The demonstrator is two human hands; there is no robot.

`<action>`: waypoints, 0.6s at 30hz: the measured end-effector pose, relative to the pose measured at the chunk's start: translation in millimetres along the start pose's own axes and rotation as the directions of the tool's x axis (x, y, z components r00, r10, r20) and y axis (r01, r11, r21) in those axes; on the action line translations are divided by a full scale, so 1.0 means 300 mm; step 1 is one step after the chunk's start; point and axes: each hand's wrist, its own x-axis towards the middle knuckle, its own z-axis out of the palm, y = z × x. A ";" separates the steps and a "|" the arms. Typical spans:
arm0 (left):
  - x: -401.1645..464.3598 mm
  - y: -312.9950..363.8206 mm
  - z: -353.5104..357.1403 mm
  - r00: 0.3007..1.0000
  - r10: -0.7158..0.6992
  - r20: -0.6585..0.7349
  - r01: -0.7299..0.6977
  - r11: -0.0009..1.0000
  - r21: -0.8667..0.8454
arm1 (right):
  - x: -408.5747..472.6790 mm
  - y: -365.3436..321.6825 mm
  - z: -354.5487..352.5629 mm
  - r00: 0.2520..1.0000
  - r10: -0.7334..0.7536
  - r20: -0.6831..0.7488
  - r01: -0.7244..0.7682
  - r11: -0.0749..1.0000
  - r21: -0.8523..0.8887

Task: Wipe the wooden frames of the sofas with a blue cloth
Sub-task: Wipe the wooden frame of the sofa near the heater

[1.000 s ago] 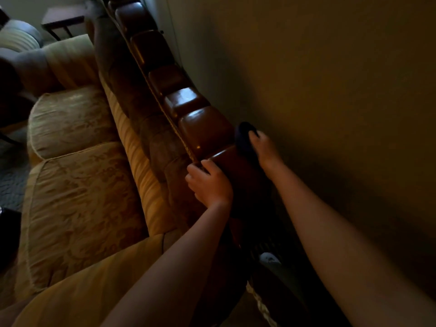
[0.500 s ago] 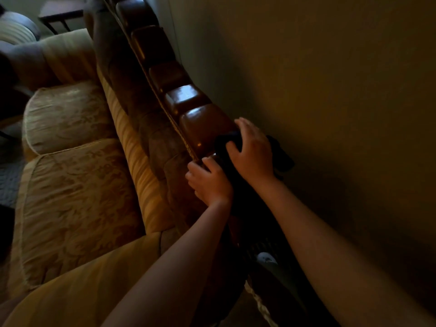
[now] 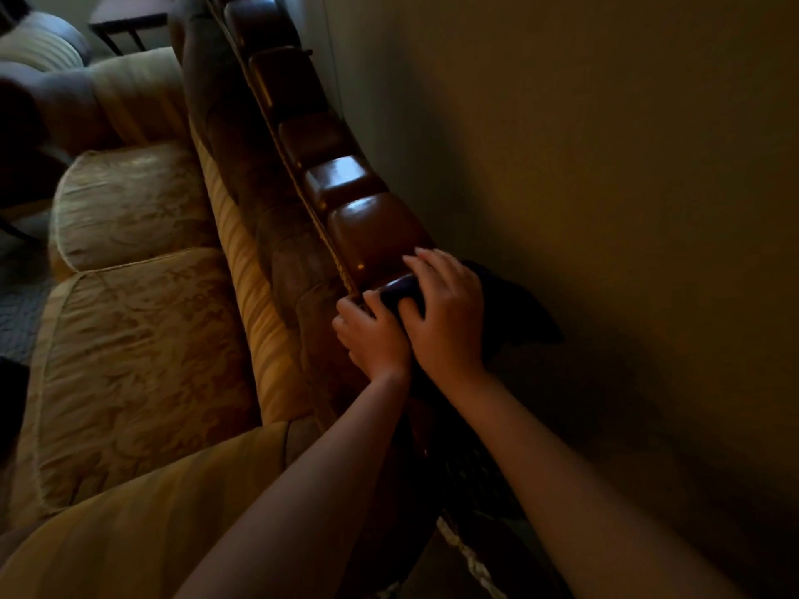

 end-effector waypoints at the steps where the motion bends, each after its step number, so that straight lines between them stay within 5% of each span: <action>1: -0.001 0.000 0.000 1.000 0.002 -0.007 -0.002 1.000 -0.003 | 0.037 0.004 0.013 0.998 -0.038 0.043 0.039 0.999 -0.024; 3: -0.004 0.004 0.000 1.000 0.001 -0.005 -0.001 1.000 -0.022 | 0.099 0.040 0.026 0.992 -0.006 0.125 0.007 1.000 -0.006; 7: -0.008 0.005 0.000 1.000 -0.022 0.000 0.022 0.999 -0.050 | 0.099 0.161 -0.032 0.906 0.370 0.203 -0.412 0.882 0.228; 9: -0.010 0.006 0.001 1.000 -0.027 -0.006 0.026 0.998 -0.064 | -0.001 0.169 -0.081 0.885 0.422 0.198 -0.457 0.868 0.195; 11: -0.010 0.006 0.003 1.000 -0.030 -0.007 0.029 0.997 -0.076 | -0.133 0.114 -0.115 0.931 0.337 0.140 -0.359 0.916 0.179; 13: -0.010 0.008 0.002 1.000 -0.029 -0.003 0.029 0.996 -0.089 | -0.234 0.066 -0.109 0.984 0.087 0.155 -0.109 0.984 0.143; 15: -0.006 0.007 0.005 0.999 -0.031 -0.006 0.030 0.993 -0.114 | -0.245 0.069 -0.079 0.961 -0.190 0.202 0.157 0.973 0.167; 18: -0.003 0.004 0.006 0.999 -0.027 -0.022 0.024 0.991 -0.134 | -0.147 0.116 -0.092 0.932 -0.314 0.181 0.298 0.948 0.111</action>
